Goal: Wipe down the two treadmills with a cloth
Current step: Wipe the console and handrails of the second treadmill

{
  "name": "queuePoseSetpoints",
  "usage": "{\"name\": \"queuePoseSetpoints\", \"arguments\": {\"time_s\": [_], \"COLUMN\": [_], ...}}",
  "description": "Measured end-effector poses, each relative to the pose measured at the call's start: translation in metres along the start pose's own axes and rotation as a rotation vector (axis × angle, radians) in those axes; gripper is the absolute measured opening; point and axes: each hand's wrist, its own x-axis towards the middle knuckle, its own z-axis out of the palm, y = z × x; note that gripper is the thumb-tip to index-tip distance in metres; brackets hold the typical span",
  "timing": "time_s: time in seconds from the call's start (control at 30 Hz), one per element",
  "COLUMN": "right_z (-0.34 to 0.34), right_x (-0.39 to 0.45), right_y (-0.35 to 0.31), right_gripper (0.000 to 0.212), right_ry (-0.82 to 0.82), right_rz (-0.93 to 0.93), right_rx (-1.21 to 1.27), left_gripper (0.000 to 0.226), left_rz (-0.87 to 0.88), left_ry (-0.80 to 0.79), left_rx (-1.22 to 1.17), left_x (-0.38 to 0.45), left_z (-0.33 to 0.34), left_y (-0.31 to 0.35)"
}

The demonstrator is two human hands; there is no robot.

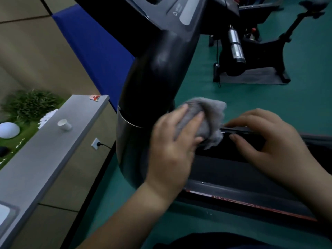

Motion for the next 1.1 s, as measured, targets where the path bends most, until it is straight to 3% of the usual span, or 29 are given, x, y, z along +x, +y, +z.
{"name": "queuePoseSetpoints", "arguments": {"time_s": [0.13, 0.3, 0.43, 0.53, 0.67, 0.73, 0.83, 0.97, 1.1], "right_z": [-0.014, -0.026, -0.024, -0.026, -0.033, -0.034, -0.024, 0.014, 0.028], "right_x": [0.002, 0.000, 0.003, 0.006, 0.010, 0.016, 0.021, 0.021, 0.021], "right_y": [0.014, 0.022, 0.024, 0.027, 0.031, 0.021, -0.002, -0.026, -0.020], "right_gripper": [0.020, 0.028, 0.025, 0.023, 0.029, 0.023, 0.029, 0.061, 0.069], "right_ry": [-0.090, -0.215, -0.230, -0.198, -0.001, 0.074, 0.020, -0.305, -0.328], "right_rz": [0.064, 0.120, 0.108, 0.140, 0.220, 0.190, 0.085, 0.025, -0.022], "right_rx": [-0.059, -0.035, -0.027, -0.033, -0.009, 0.024, -0.002, -0.334, -0.502], "left_gripper": [0.036, 0.039, 0.034, 0.040, 0.055, 0.051, 0.040, 0.048, 0.049], "left_rz": [-0.009, -0.006, -0.078, -0.039, -0.225, -0.254, -0.258, -0.228, -0.203], "left_ry": [-0.199, -0.221, -0.225, -0.307, -0.434, -0.396, -0.256, -0.405, -0.391], "left_rx": [0.088, 0.145, 0.089, -0.039, -0.345, -0.381, -0.186, 0.094, 0.126], "left_x": [0.002, -0.012, 0.002, 0.017, 0.029, 0.031, 0.019, -0.007, -0.014], "left_z": [0.035, 0.013, 0.031, 0.046, 0.028, 0.012, -0.003, 0.000, 0.006], "left_y": [0.005, -0.028, 0.016, 0.053, 0.052, 0.039, 0.016, -0.007, -0.010]}}
